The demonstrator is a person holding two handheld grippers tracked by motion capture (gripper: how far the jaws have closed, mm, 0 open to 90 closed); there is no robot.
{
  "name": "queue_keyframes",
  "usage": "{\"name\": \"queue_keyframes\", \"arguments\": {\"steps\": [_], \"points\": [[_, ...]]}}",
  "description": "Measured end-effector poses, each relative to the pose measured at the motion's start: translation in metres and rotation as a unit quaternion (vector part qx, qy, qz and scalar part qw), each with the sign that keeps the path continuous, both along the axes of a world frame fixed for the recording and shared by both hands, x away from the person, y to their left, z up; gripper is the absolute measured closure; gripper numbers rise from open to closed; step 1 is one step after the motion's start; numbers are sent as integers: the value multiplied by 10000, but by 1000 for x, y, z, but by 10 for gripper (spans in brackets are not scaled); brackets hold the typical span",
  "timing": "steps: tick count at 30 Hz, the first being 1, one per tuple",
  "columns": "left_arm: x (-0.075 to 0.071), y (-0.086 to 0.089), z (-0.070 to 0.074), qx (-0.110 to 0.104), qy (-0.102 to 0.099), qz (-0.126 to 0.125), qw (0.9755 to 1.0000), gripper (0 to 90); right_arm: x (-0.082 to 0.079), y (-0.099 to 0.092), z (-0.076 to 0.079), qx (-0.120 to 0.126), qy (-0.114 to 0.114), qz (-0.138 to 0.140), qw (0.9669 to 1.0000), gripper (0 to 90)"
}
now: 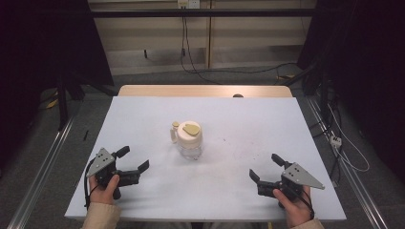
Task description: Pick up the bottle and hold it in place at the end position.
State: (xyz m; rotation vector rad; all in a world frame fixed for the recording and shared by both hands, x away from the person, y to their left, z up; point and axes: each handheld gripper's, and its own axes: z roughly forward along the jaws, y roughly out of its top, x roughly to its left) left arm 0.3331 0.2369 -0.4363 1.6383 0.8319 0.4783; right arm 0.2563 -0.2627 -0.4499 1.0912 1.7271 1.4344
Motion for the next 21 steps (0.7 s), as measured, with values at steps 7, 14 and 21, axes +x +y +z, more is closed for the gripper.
{"name": "queue_keyframes", "arguments": {"steps": [7,14,21], "points": [[0,-4,2,13,-37,-47,10000,35,1,-1,0,-9,-31,-10,10000,33],[1,-10,4,-74,-38,-75,9999,35,1,-1,0,3,-21,2,10000,34],[4,-20,6,-65,-36,-70,9999,35,2,-1,-1,6,0,6,10000,34]]}}
